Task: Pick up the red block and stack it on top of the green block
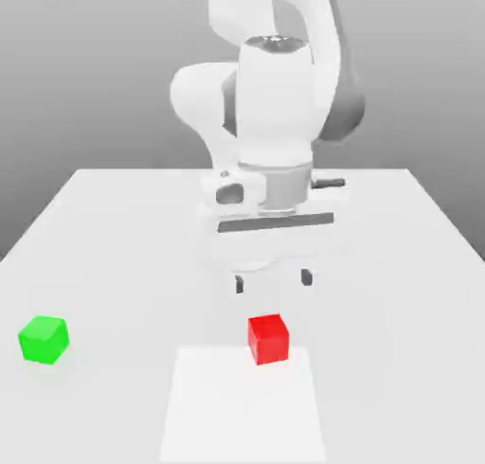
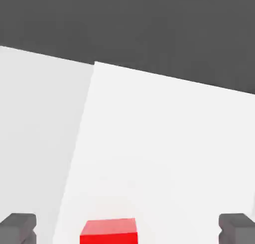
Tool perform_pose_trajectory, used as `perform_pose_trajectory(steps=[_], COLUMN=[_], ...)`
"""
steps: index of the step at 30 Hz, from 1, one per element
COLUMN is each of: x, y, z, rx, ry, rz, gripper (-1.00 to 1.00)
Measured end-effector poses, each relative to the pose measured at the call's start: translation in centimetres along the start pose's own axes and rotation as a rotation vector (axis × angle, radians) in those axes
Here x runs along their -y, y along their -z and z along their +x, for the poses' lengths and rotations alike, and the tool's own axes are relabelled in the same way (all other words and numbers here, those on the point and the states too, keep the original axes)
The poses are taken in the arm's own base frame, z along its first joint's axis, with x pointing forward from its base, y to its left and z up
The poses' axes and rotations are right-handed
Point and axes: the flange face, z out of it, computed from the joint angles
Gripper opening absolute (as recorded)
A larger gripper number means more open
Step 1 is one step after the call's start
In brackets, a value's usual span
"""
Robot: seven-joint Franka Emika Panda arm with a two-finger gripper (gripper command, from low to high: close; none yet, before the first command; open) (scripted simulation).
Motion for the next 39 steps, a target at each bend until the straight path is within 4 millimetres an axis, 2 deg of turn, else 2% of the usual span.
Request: perform_pose_trajectory(steps=[2,6,7,14,22,24,28,32,35,39], x=[-0.4,-0.6,-0.7,-0.7,-0.6,-1.3,-4.4,-8.8,-13.0,-20.1], y=[-2.4,-5.7,-6.4,-6.6,-1.1,-0.2,0.5,1.2,1.7,2.3], z=[-0.6,-1.0,-1.1,-1.1,-1.0,0.2,4.3,8.4,11.1,13.7], rx=[0.016,0.022,0.023,0.023,0.022,0.024,0.028,0.029,0.027,0.021], ry=[0.006,0.009,0.009,0.009,0.009,-0.072,-0.376,-0.703,-0.955,-1.31], rz=[-0.012,-0.016,-0.016,-0.016,-0.017,-0.014,-0.008,-0.006,-0.007,-0.012], gripper=[0.0,0.0,-1.0,-1.0,-1.0,-1.0,-1.0,-1.0,-1.0,-1.0])
